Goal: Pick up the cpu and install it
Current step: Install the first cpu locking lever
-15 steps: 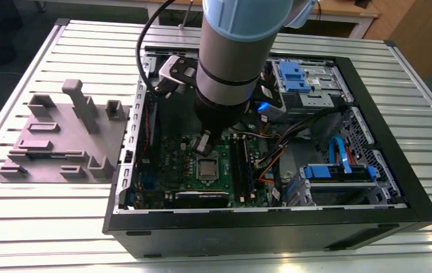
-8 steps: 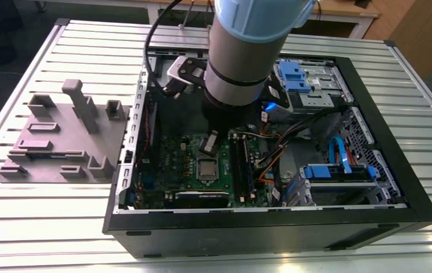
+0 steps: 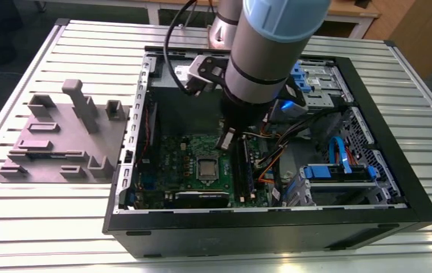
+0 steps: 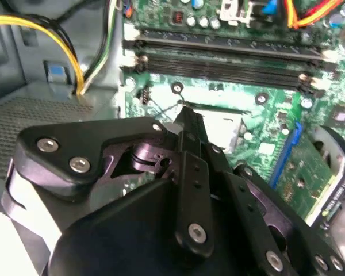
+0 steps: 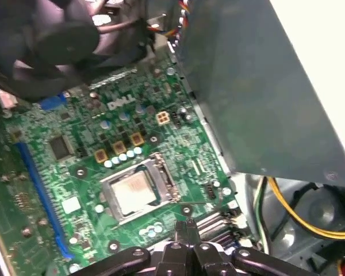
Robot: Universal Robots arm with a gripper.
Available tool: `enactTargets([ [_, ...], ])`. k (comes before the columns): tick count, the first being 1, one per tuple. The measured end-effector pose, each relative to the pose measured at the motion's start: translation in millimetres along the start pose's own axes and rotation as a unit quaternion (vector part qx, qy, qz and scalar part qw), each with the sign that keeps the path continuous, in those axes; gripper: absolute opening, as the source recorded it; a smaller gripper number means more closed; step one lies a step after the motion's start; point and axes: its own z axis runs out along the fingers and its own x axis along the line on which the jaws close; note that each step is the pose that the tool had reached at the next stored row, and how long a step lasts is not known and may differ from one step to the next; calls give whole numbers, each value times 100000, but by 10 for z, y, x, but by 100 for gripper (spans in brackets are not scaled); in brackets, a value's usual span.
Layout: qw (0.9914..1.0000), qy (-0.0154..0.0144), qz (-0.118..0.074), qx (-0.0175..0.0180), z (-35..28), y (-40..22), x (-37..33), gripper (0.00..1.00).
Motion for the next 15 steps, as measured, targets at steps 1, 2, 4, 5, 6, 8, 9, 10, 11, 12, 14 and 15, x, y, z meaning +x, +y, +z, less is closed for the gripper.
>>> enactTargets([
  [1,100000,-6,0,-2,4,4,-26,11],
  [2,100000,-14,-8,-7,8,3,-52,11],
  [4,100000,-18,-5,-11,16,-2,-101,11],
  [5,100000,-17,-6,-9,19,-5,-124,11],
  [6,100000,-17,-1,-7,23,-1,-144,11],
  [8,100000,-19,-13,-10,30,9,-188,11],
  [9,100000,-9,-33,-12,33,20,-213,11],
  [10,100000,-5,-61,-16,38,31,-236,11],
  [11,100000,-6,-88,-17,43,40,-258,11],
  [12,100000,-13,-110,-21,48,48,-277,11],
  [14,100000,-4,-139,-24,60,58,-300,11],
  [15,100000,-14,-158,-27,68,58,-303,11],
])
